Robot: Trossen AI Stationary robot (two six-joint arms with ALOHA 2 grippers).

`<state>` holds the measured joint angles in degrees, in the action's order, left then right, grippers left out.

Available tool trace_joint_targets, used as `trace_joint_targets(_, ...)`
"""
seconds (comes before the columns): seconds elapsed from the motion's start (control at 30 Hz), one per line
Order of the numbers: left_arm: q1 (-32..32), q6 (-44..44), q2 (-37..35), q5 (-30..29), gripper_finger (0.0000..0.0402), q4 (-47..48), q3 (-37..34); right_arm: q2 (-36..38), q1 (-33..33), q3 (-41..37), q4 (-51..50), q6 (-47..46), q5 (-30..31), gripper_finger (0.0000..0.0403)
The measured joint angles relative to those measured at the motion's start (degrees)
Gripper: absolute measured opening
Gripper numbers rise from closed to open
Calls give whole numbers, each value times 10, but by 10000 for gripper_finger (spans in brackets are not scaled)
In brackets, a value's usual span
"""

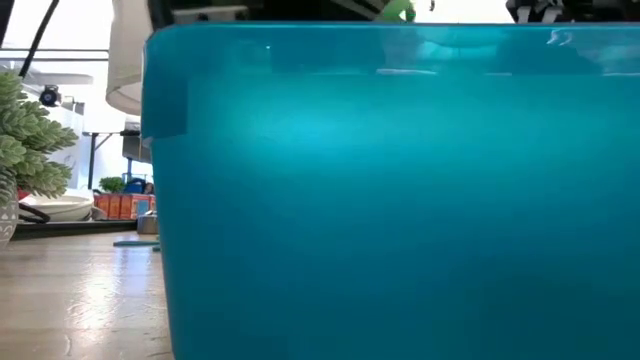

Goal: Pick and place rubber bands into bin
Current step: Put the green rubber band into the blue bin, then put the black rubber band into the blue bin

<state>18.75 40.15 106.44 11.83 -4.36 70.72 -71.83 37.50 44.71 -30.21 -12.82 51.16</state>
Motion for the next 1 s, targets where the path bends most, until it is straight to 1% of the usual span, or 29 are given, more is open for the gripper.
trace_joint_targets(0.1,3,-4,16,2,0,31,26,1,0,0,-1,-3,0,68)
trace_joint_targets(0.53,9,-8,14,3,4,39,18,1,0,0,-1,-3,0,68)
trace_joint_targets(0.63,9,-7,14,3,23,38,15,1,0,0,-1,-3,0,68)
trace_joint_targets(0.83,9,-7,14,-3,77,30,15,1,0,0,0,-10,-2,68)
trace_joint_targets(1.0,9,-22,13,-7,102,29,16,1,0,-4,-1,-25,-35,68)
